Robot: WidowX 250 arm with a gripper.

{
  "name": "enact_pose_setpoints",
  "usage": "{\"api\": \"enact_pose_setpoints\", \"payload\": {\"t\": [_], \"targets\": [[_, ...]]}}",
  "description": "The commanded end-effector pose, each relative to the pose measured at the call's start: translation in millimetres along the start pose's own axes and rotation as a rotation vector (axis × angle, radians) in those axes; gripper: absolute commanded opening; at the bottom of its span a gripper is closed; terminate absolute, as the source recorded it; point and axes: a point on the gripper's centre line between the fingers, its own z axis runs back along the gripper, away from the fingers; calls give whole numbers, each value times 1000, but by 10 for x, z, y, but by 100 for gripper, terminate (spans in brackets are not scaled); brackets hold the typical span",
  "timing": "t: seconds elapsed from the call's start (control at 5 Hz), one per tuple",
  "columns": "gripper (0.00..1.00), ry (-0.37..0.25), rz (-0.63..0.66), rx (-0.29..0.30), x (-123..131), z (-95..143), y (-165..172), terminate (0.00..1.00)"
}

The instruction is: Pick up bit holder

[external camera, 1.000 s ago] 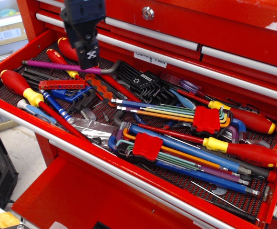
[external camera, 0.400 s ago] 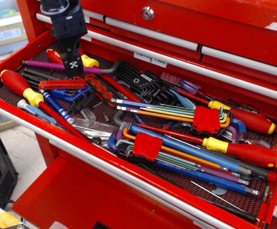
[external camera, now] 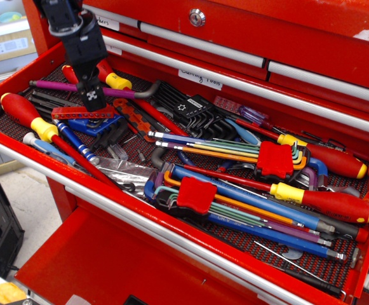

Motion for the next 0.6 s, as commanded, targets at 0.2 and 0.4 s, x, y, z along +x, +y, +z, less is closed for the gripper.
{"api": "enact_pose_setpoints", "payload": {"t": [0.2,0.4], "targets": [[100,-56,-25,16,-27,-41,193,0],[100,-70,-6,10,-60,-102,106,0]]}}
